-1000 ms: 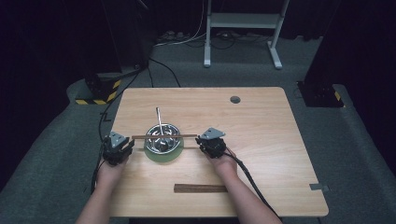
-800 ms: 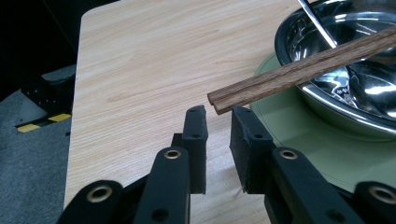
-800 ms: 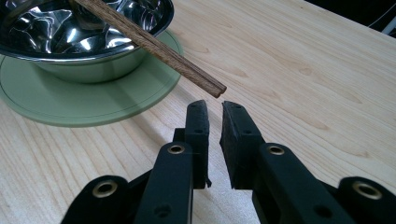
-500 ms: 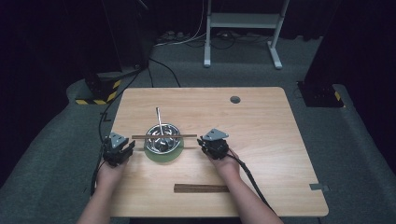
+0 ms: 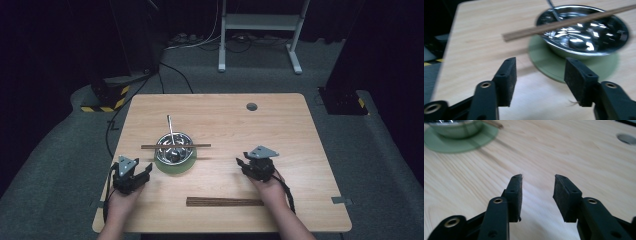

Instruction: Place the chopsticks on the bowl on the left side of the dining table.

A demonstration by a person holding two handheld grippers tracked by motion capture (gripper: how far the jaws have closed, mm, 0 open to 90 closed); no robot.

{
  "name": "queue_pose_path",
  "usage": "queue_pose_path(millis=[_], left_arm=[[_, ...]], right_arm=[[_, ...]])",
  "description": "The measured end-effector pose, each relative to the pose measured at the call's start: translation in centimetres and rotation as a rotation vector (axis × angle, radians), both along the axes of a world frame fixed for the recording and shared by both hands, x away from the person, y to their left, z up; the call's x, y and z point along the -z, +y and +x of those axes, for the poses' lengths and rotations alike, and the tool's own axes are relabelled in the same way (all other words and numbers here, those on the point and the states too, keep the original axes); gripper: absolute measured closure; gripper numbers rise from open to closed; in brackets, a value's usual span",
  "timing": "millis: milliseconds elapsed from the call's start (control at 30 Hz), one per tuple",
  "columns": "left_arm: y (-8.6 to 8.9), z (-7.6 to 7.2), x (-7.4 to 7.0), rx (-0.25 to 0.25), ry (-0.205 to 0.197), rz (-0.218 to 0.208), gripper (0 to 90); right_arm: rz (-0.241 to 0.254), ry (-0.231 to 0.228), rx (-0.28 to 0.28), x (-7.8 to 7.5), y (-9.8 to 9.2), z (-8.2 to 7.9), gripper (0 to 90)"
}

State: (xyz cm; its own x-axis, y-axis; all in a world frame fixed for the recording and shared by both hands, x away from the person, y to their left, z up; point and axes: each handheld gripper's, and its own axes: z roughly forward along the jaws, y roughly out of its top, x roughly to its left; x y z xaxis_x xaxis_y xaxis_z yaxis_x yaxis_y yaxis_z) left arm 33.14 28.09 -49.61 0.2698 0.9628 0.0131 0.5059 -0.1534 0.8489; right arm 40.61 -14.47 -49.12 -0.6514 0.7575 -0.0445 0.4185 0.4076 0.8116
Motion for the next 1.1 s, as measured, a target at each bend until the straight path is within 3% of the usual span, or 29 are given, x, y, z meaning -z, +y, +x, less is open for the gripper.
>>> queue_pose_path(millis=[167, 233, 367, 433, 500, 567, 600, 833, 1100], left_arm=[[-1.0, -1.3, 1.2, 0.042, 0.072, 0.009, 31.9], [-1.2, -1.7, 2.0, 0.050, 0.119, -0.010, 31.3], [-1.3, -2.3, 2.9, 0.060, 0.189, 0.031, 29.4], [-1.4, -2.6, 3.1, 0.055, 0.179, 0.025, 26.6], [-1.5, -2.5, 3.2, 0.060, 0.188, 0.045, 21.0], [-1.6, -2.4, 3.3, 0.047, 0.184, 0.037, 17.3], [-1.6, -2.4, 3.3, 0.047, 0.183, 0.040, 16.6], [-1.7, -2.5, 3.3, 0.043, 0.172, 0.040, 17.9], [-1.8, -2.6, 3.3, 0.047, 0.169, 0.043, 19.7]], right_arm=[[-0.021, 0.027, 0.064, 0.6, -5.1, -1.4, 50.9], [-0.028, 0.044, 0.098, 0.9, -7.1, -2.0, 49.4], [-0.043, 0.079, 0.168, 1.7, -10.8, -3.1, 43.5], [-0.066, 0.106, 0.204, 2.2, -12.6, -3.9, 39.2], [-0.082, 0.124, 0.221, 2.5, -13.5, -4.3, 38.1], [-0.051, 0.135, 0.227, 2.9, -14.6, -4.7, 33.8], [-0.031, 0.138, 0.236, 3.0, -15.0, -4.8, 33.1], [-0.059, 0.129, 0.256, 3.0, -14.7, -5.2, 29.1], [-0.052, 0.136, 0.256, 3.0, -14.8, -5.2, 27.6]])
